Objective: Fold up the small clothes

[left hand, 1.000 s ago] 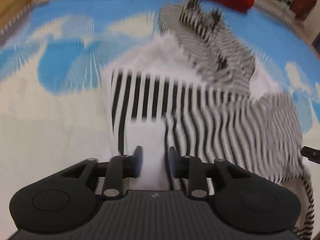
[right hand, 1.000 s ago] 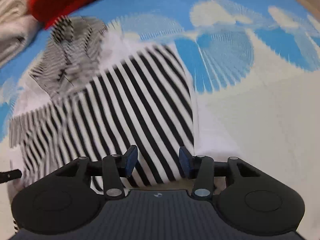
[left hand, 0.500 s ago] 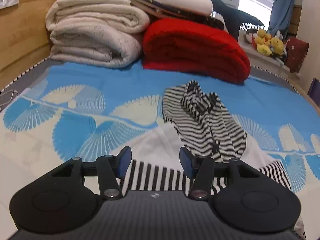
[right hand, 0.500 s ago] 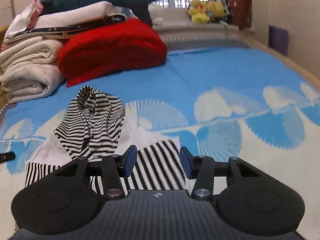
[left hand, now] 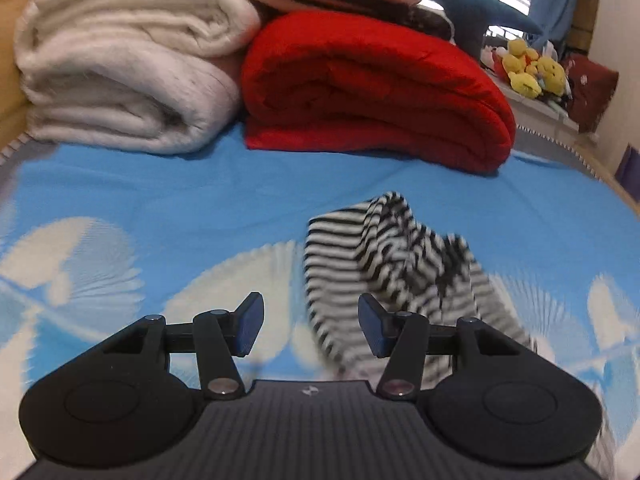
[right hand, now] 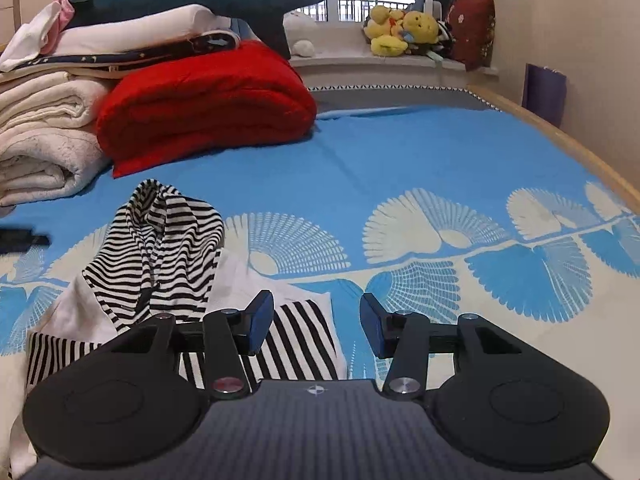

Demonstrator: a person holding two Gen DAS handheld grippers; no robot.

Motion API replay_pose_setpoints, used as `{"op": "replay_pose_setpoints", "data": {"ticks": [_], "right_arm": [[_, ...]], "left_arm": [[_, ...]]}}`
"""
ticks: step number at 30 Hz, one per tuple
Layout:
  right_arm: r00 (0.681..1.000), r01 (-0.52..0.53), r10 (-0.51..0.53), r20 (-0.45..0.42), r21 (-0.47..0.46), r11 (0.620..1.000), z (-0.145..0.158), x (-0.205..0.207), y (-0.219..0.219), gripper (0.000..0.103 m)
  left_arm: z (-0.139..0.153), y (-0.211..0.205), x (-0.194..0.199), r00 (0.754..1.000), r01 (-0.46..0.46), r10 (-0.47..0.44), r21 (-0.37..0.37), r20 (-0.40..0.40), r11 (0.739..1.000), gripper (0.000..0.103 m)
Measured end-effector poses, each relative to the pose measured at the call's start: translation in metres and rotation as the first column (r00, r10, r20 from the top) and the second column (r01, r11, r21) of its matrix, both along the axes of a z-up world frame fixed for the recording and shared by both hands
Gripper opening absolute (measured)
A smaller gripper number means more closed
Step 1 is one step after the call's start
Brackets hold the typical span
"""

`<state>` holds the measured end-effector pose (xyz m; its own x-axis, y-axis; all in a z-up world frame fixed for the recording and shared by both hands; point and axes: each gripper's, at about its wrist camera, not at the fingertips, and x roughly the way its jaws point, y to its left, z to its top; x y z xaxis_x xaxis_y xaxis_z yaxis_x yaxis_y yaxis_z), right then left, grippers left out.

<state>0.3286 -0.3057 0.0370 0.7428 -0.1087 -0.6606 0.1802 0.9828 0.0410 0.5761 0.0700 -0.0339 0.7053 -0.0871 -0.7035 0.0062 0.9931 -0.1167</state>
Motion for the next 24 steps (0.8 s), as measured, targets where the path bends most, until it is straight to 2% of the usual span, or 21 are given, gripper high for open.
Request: {"op": "replay_pose_setpoints", "data": {"ticks": [3, 6, 8, 13, 17, 18, 19, 20, 24], "right_arm": [[1.000, 0.000, 0.000, -0.018, -0.008, 1.000, -0.006, 0.004, -0.002, 0.050], [0.999, 0.013, -0.013, -0.047, 0.002, 1.000, -0.012, 0.009, -0.005, 0.050], [0.998, 0.017, -0.016, -0.062, 0.011, 1.000, -0.015, 0.012, -0.006, 0.050], [0.996, -0.001, 0.002, -0.086, 0.020, 1.000, -0.021, 0.015, -0.004, 0.050], [0.995, -0.014, 0.016, -0.099, 0.013, 1.000, -0.025, 0.017, -0.002, 0.050], [0.994, -0.013, 0.014, -0.108, 0.015, 1.000, -0.027, 0.017, -0.003, 0.050], [0.993, -0.010, 0.012, -0.115, 0.018, 1.000, -0.028, 0.018, -0.003, 0.050], [0.993, -0.004, 0.007, -0.121, 0.023, 1.000, -0.029, 0.019, -0.004, 0.050], [0.993, 0.003, 0.001, -0.122, 0.040, 0.999, -0.027, 0.019, -0.005, 0.050]], "left_arm": [[-0.020, 0.000, 0.052, 1.000, -0.021, 0.020, -0.022, -0.020, 1.000, 0.058], [-0.047, -0.001, 0.097, 0.993, -0.012, 0.007, -0.051, -0.115, 0.999, 0.058], [-0.063, -0.003, 0.121, 0.988, -0.022, 0.015, -0.043, -0.153, 0.999, 0.060], [-0.096, -0.008, 0.153, 0.979, -0.047, 0.036, -0.053, -0.203, 0.997, 0.062], [-0.101, -0.017, 0.165, 0.983, -0.041, 0.039, -0.010, -0.180, 0.999, 0.061], [-0.101, -0.019, 0.167, 0.983, -0.038, 0.036, -0.008, -0.180, 0.999, 0.055], [-0.098, -0.021, 0.168, 0.984, -0.023, 0.022, -0.008, -0.177, 1.000, 0.025], [-0.094, -0.024, 0.169, 0.984, -0.001, -0.001, -0.012, -0.179, 1.000, 0.001], [-0.058, -0.039, 0.146, 0.989, 0.118, -0.119, -0.018, -0.090, 0.993, 0.001]]}}
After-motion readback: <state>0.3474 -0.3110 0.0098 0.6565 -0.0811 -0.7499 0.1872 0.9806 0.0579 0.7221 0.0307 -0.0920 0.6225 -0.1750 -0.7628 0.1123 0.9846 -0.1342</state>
